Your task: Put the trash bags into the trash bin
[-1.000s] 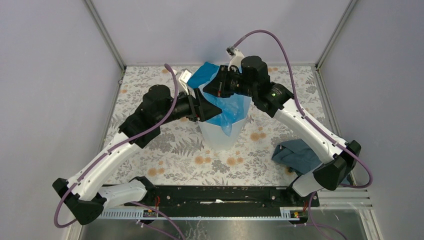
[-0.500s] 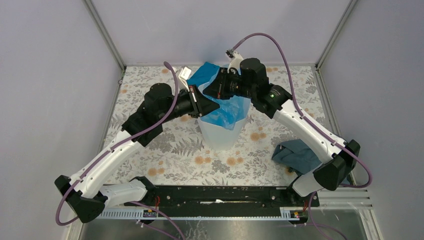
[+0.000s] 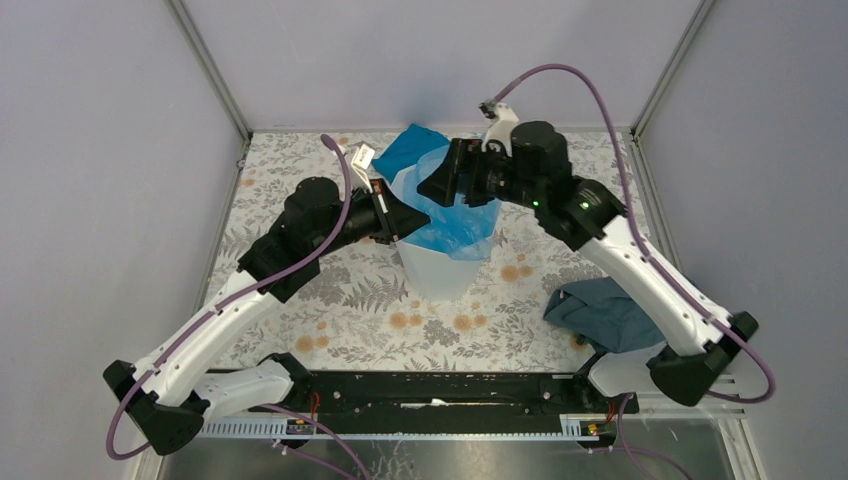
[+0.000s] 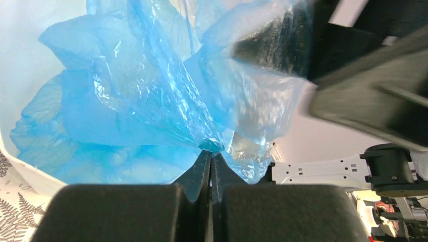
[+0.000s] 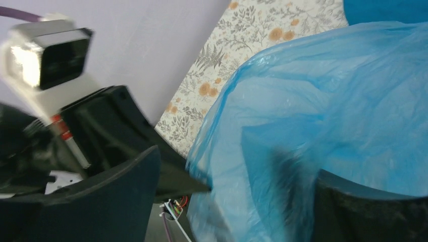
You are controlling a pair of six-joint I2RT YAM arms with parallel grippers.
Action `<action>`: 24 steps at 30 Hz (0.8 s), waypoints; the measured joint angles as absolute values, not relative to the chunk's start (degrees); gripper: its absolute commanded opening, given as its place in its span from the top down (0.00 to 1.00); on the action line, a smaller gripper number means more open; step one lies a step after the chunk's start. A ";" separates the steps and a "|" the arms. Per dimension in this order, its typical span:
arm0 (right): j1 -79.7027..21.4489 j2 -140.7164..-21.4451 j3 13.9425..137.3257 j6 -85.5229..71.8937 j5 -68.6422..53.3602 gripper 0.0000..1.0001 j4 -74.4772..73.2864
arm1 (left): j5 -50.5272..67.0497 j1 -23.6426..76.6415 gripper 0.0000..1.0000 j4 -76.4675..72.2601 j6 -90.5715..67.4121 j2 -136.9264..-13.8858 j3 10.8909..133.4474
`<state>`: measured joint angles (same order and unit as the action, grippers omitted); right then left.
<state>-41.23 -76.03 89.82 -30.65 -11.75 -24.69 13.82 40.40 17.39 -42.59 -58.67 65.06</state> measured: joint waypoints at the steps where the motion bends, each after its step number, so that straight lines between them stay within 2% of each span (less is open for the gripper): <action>1: -41.23 -74.17 89.78 -30.48 -11.05 0.08 -25.28 | 13.76 40.40 1.00 17.34 -42.59 -58.24 64.69; 6: -41.25 -66.04 88.86 -30.13 -6.81 0.09 -26.76 | 13.69 40.40 1.00 16.73 -42.74 -57.71 63.88; 9: -41.25 -63.46 88.42 -29.45 -3.44 0.17 -28.25 | 13.89 40.40 1.00 16.64 -42.72 -57.67 63.59; 11: -41.25 -63.18 88.31 -28.64 -1.41 0.19 -29.10 | 14.00 40.40 1.00 16.73 -42.70 -57.56 63.57; 18: -41.25 -67.37 88.55 -26.79 1.87 0.15 -31.68 | 14.22 40.40 1.00 17.08 -42.24 -56.18 63.57; 24: -41.25 -74.26 92.20 -26.87 -3.22 0.27 -31.42 | 14.61 40.40 1.00 17.04 -42.24 -55.96 63.53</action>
<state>-41.25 -74.26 92.20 -26.87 -3.22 -31.42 14.61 40.40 17.04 -42.24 -55.96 63.53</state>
